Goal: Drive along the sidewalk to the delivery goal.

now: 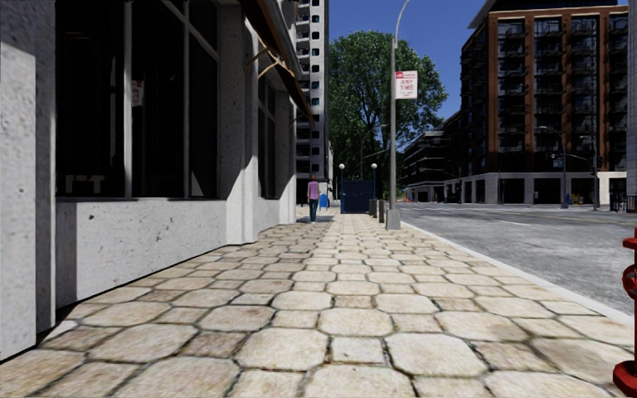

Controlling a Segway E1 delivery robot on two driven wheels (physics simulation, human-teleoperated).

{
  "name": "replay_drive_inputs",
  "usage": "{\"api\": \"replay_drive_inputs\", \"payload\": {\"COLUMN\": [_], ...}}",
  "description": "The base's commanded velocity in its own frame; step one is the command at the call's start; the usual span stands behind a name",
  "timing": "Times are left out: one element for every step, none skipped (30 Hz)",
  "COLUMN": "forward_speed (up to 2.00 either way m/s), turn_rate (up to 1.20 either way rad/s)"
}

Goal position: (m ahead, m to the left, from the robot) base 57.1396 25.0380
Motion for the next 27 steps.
{"api": "replay_drive_inputs", "payload": {"forward_speed": [1.95, 1.95, 1.95, 1.95, 1.95, 1.95, 1.95, 1.95, 1.95, 1.95, 1.95, 1.95, 1.95, 1.95, 1.95, 1.95, 1.95, 1.95, 1.95, 1.95, 1.95, 1.95, 1.95, 1.95, 1.95, 1.95, 1.95], "turn_rate": [0.00, 0.00, 0.00, 0.00, 0.00, 0.00, 0.00, 0.00, 0.00, 0.00, 0.00, 0.00, 0.00, 0.00, 0.00, 0.00, 0.00, 0.00, 0.00, 0.00, 0.00, 0.00, 0.00, 0.00, 0.00, 0.00, 0.00]}}
